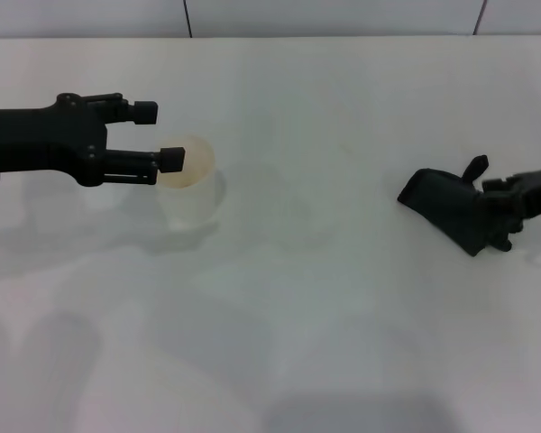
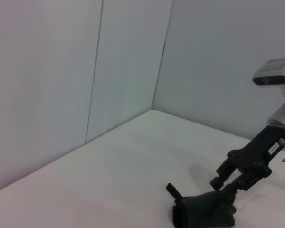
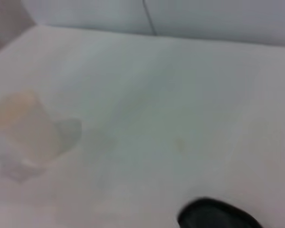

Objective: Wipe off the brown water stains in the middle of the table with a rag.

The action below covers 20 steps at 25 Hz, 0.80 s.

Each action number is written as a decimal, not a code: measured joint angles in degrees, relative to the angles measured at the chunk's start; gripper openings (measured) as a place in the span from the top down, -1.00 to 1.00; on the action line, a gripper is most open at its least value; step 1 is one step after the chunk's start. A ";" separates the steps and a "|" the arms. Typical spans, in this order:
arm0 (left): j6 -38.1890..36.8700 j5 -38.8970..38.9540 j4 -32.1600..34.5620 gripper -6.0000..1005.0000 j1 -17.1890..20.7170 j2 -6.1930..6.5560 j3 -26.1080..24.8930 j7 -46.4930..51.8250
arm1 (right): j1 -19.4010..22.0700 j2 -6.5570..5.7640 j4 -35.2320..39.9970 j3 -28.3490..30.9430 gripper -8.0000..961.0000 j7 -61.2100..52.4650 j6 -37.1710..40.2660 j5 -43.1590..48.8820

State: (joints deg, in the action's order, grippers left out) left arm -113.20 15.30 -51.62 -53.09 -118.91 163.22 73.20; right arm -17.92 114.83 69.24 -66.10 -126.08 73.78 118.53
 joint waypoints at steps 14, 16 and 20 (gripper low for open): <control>-0.15 0.09 -0.24 -0.74 -0.12 0.00 0.00 0.13 | -1.96 0.13 0.61 2.84 -0.29 7.49 2.53 -5.63; -0.20 0.09 -0.24 -0.74 -0.14 0.00 0.00 0.17 | -2.59 0.15 0.41 2.86 -0.33 8.55 2.34 -5.71; -0.23 0.09 -0.24 -0.74 -0.17 0.00 0.00 0.10 | -3.37 0.25 0.12 2.87 -0.34 10.17 1.88 -6.15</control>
State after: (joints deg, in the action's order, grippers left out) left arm -113.44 15.39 -51.86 -53.26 -118.92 163.21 73.30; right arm -21.30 115.08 69.36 -63.23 -115.92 75.67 112.39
